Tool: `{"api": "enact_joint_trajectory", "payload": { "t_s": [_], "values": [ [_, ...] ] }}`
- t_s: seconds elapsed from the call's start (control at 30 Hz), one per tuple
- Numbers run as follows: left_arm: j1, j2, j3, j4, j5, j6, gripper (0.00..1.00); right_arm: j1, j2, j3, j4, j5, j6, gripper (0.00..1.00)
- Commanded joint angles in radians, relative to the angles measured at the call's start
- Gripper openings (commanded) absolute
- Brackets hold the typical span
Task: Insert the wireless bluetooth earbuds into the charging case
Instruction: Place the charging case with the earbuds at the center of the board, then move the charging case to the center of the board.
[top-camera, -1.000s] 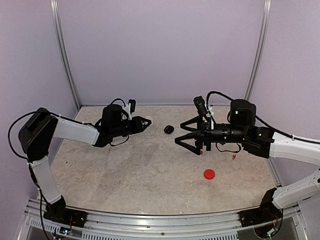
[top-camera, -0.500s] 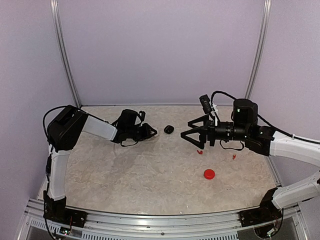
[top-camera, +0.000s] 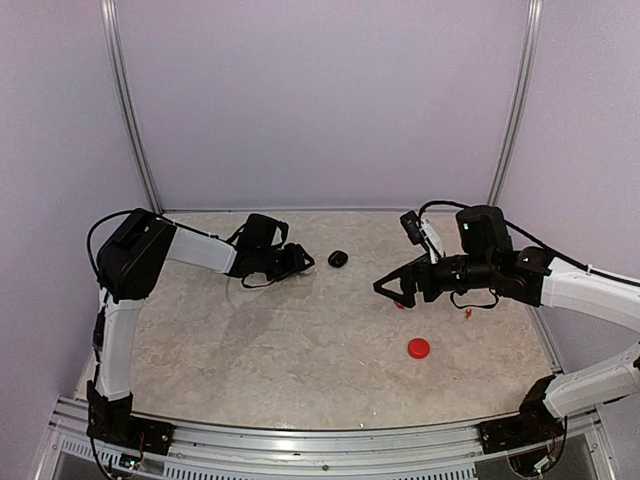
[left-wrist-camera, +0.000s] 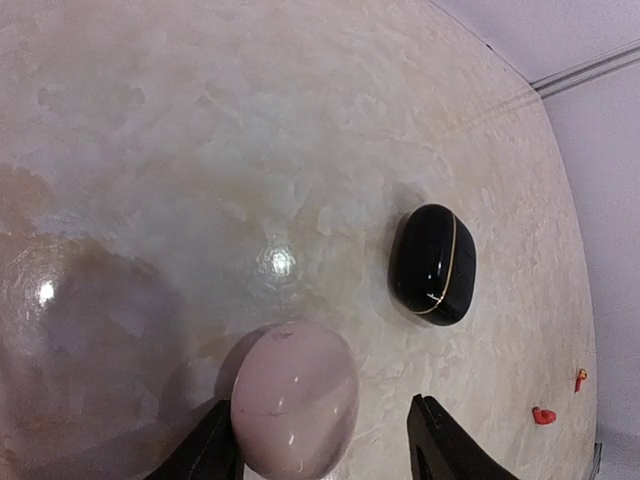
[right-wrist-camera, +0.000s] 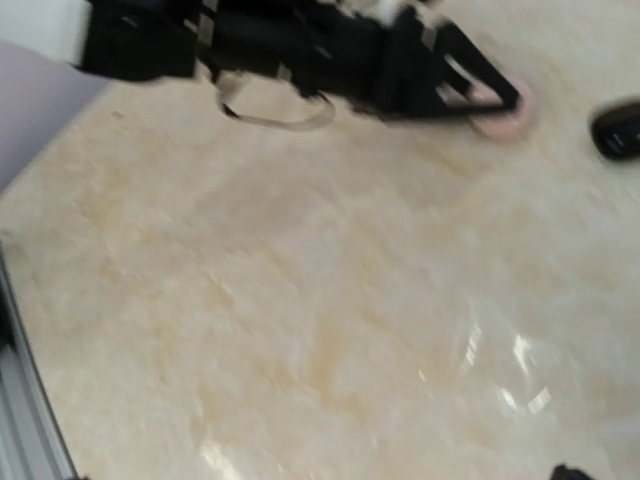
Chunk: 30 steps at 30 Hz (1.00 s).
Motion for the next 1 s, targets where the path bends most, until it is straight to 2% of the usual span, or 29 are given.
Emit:
{"api": "enact_joint_trajectory", "payload": {
  "t_s": [0.0,0.17,0.3,0.4,0.53,0.8,0.97],
  "values": [
    [0.003,-0.068,-0.021,-0.09,-0.052,0.023,0.61,-0.008,-0.004,0.06,-0.185,0.082,0.023,0.99],
    [-0.003,-0.161,-0.057,-0.119,-0.115,0.057,0.88,-0.008,0.012,0.068,-0.293,0.147,0.049,0.99],
    [-0.008,-0.256,-0.113,-0.105,-0.141,0.073,0.98,-0.008,0.026,0.068,-0.332,0.152,0.055,0.99],
    [-0.017,-0.354,-0.171,-0.078,-0.19,0.094,0.99,-0.008,0.049,0.069,-0.38,0.165,0.056,0.99],
    [-0.033,-0.506,-0.298,0.038,-0.229,0.141,0.99,0.001,0.102,0.094,-0.469,0.195,0.037,0.99],
    [-0.039,-0.734,-0.422,0.117,-0.191,0.189,0.99,0.033,0.244,0.151,-0.623,0.362,-0.02,0.96],
    [-0.056,-0.798,-0.457,0.142,-0.166,0.257,0.99,0.035,0.324,0.14,-0.626,0.374,-0.019,0.91]
  ]
}}
